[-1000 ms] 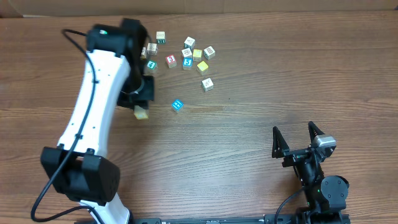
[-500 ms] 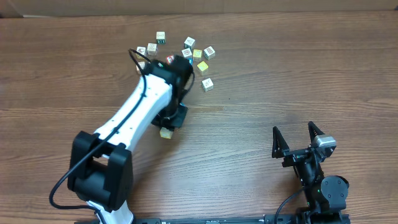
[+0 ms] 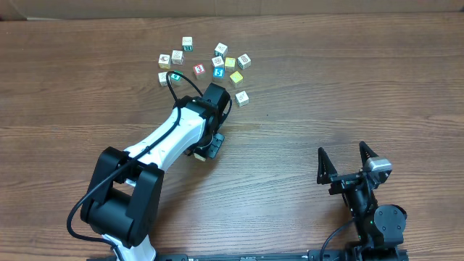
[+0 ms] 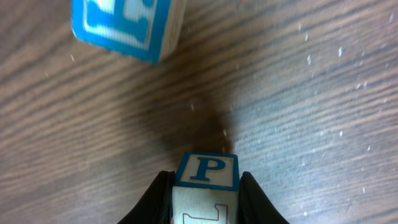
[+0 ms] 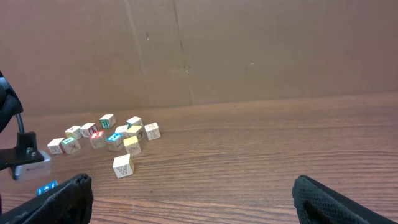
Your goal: Form a circle
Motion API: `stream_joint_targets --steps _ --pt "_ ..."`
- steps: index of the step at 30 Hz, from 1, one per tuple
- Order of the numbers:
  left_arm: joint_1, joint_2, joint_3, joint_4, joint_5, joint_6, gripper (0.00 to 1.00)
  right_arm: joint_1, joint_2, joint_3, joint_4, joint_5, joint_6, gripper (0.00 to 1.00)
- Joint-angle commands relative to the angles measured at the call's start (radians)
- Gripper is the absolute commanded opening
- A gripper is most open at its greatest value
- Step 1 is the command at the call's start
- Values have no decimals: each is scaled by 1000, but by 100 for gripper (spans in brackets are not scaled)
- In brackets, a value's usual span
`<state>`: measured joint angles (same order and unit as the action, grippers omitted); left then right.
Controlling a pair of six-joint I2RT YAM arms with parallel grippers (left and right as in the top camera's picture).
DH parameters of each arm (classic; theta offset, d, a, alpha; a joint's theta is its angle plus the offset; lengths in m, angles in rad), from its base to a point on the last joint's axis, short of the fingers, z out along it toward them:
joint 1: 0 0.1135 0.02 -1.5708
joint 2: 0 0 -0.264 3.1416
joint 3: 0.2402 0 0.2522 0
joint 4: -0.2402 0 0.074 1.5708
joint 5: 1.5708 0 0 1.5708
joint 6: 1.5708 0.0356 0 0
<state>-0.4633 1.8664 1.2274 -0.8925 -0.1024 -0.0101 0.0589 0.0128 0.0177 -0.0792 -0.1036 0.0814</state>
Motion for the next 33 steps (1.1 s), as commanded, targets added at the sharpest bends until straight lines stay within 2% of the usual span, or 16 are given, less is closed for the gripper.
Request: stream_joint_targets --steps 1,3,4,7,8,11,15,17,21,26,27,29,31,33 --pt "-2 -8 -12 8 -13 33 13 -2 -10 -10 5 5 -1 100" --pt "-2 -8 -12 3 -12 32 24 -2 -10 -10 5 5 0 100" --pt "-2 -8 -12 -3 -11 32 32 -2 -10 -10 5 5 -1 100" --pt "-2 -8 -12 -20 -9 32 65 -2 -10 -10 5 5 -1 100" --pt "-2 -8 -12 -24 -9 31 67 -2 -10 -10 5 5 0 100" --pt "-2 -8 -12 -39 -8 8 66 -2 -10 -10 5 5 -1 100" --pt "-2 -8 -12 -56 -1 -32 55 -2 -10 -10 5 5 -1 100" --pt "-2 -8 -13 -63 13 -47 53 -2 -10 -10 5 5 -1 100" --pt "-2 -8 -14 -64 60 -56 38 -2 -10 -10 5 5 -1 100" --pt "-2 -8 -14 -88 58 -77 39 -2 -10 -10 5 5 -1 100" --pt "-2 -8 -14 -91 58 -77 47 -2 -10 -10 5 5 0 100" --pt "-2 -8 -14 -92 58 -98 48 -2 -10 -10 5 5 -1 100" --pt "-2 -8 -14 -91 59 -127 48 -2 -10 -10 5 5 0 100" --pt "-2 -8 -14 -90 59 -149 41 -2 -10 -10 5 5 -1 100"
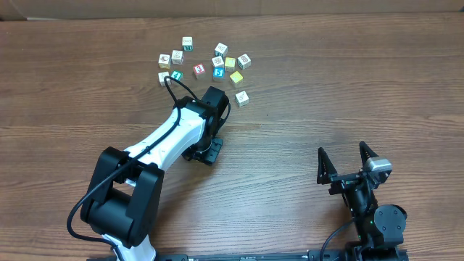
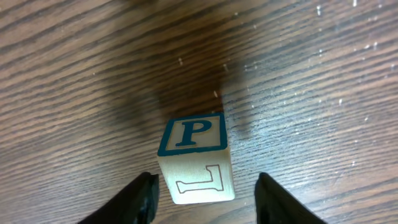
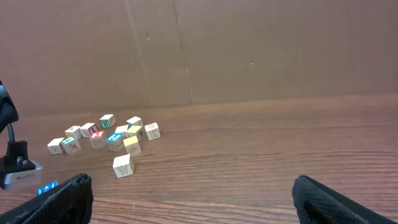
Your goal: Form a circle
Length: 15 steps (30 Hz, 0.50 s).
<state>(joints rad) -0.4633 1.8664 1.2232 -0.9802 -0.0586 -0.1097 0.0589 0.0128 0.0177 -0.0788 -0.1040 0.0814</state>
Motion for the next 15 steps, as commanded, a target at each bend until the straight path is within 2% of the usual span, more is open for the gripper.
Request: stream_joint_targets --steps 1,3,6,10,15 --pt "-2 -8 -10 -3 15 -52 34 -2 -10 -10 5 5 -1 100" --pt "-2 -8 -10 -10 14 -52 25 -2 -10 -10 5 5 -1 100" --pt "-2 -8 -10 -13 14 -52 22 -2 -10 -10 5 5 -1 100" --pt "-2 -8 -10 6 -12 -42 24 -2 -10 -10 5 5 -1 100" --pt "-2 -8 -10 63 -33 41 24 -2 -10 -10 5 5 -1 100"
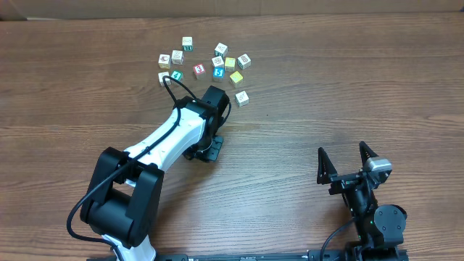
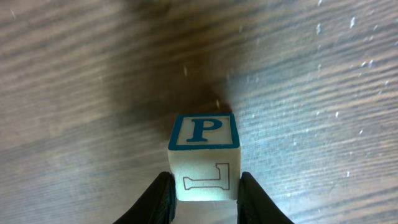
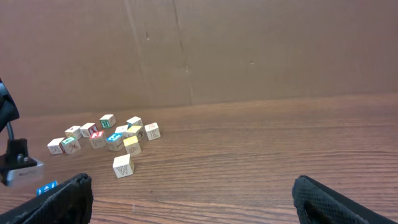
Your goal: Form a circle
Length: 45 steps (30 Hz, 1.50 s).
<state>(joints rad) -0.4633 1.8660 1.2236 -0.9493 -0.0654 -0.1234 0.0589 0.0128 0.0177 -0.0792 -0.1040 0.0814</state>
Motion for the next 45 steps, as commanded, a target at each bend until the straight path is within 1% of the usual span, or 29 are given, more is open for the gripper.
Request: stream_joint_targets --steps 1,6,10,22,23,27,29,35,37,40,43,45 --pt "-2 -7 -10 47 -26 74 24 -2 -10 -10 5 5 -1 100" --pt "-2 -7 -10 93 -36 147 23 -2 -10 -10 5 5 -1 100" --pt "-2 -7 -10 95 -66 148 24 -2 -10 -10 5 5 -1 100" --pt "-2 -7 -10 112 -64 142 24 -2 -10 -10 5 5 -1 100" --pt "-2 -7 -10 113 -65 129 24 -2 -10 -10 5 5 -1 100" --pt "-2 -7 -10 114 -65 4 28 -2 -10 -10 5 5 -1 100" --pt "-2 -7 -10 108 -65 -69 28 -2 -10 -10 5 5 -1 100" --pt "-2 -7 -10 108 -64 -221 29 -2 -10 -10 5 5 -1 100" --pt "-2 -7 -10 108 -61 -245 34 -2 -10 -10 5 5 -1 100" --pt "-2 -7 -10 105 -59 -263 38 -2 -10 -10 5 5 0 100" --pt "-2 -7 -10 93 -41 -270 39 -2 -10 -10 5 5 -1 100" --pt "-2 -7 -10 86 -37 -271 37 -2 -10 -10 5 5 -1 100"
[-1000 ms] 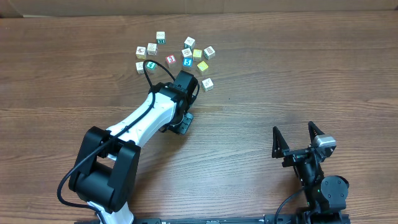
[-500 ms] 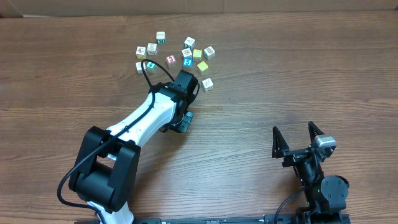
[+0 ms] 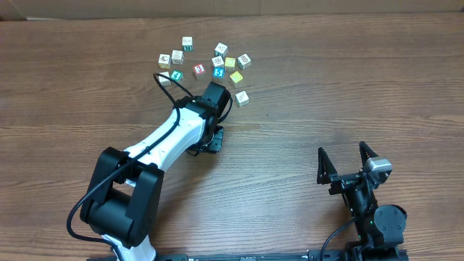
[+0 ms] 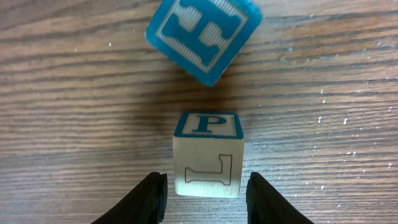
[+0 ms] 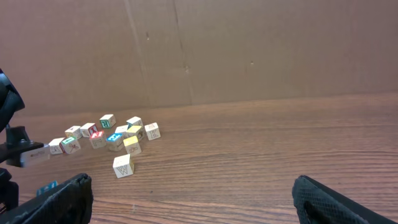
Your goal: Form a circle
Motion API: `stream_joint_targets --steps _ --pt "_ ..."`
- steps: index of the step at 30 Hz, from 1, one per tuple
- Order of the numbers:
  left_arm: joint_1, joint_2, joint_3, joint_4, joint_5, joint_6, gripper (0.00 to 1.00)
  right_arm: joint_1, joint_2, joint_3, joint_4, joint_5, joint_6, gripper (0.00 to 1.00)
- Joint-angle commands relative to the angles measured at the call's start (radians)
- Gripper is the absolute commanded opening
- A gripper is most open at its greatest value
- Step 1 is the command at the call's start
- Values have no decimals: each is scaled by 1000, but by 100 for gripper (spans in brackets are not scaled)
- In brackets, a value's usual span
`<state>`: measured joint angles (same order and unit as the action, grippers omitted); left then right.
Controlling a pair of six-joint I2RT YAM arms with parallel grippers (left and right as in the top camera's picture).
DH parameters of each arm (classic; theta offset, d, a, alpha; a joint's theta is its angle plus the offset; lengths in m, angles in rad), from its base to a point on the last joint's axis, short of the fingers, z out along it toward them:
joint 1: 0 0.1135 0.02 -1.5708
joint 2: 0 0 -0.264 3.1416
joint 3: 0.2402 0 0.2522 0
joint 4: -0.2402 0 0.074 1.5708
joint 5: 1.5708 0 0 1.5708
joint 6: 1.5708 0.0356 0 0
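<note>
In the left wrist view a cream block with a blue P (image 4: 207, 152) stands on the wood table. It sits between the open fingers of my left gripper (image 4: 207, 185), with a gap on each side. Just beyond it lies a blue H block (image 4: 202, 34), turned at an angle. From overhead my left gripper (image 3: 211, 139) covers both blocks. A loose cluster of letter blocks (image 3: 206, 61) lies at the far side. My right gripper (image 3: 346, 161) is open at the near right, far from every block.
A single W block (image 5: 122, 165) sits apart from the cluster, toward the right. A brown cardboard wall (image 5: 249, 50) closes off the far edge of the table (image 3: 348, 87). The left arm (image 3: 170, 134) stretches diagonally from the near left.
My left gripper was shut on the P block; now it is open and the block stands free on the table. The blue H block has come into view just beyond it.
My left gripper first held the P block, with a blue block off to the upper left. Then it was open with the block on the table, then shut on it again. Now it is open, the P block close to the blue H block. The right arm has stayed still.
</note>
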<state>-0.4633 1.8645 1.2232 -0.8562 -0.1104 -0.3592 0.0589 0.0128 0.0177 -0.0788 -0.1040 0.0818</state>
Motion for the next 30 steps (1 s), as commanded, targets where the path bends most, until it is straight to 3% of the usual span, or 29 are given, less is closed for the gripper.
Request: stream_joint_targets --steps 1,3,9,20,30 --pt "-2 -6 -10 -9 7 -39 34 -2 -10 -10 5 5 -1 100" --pt "-2 -6 -10 -11 7 -44 26 -2 -10 -10 5 5 -1 100" --pt "-2 -6 -10 -3 6 -52 23 -2 -10 -10 5 5 -1 100" --pt "-2 -6 -10 9 -54 -175 26 -2 -10 -10 5 5 -1 100" --pt "-1 -6 -10 35 -58 -196 29 -2 -10 -10 5 5 -1 100"
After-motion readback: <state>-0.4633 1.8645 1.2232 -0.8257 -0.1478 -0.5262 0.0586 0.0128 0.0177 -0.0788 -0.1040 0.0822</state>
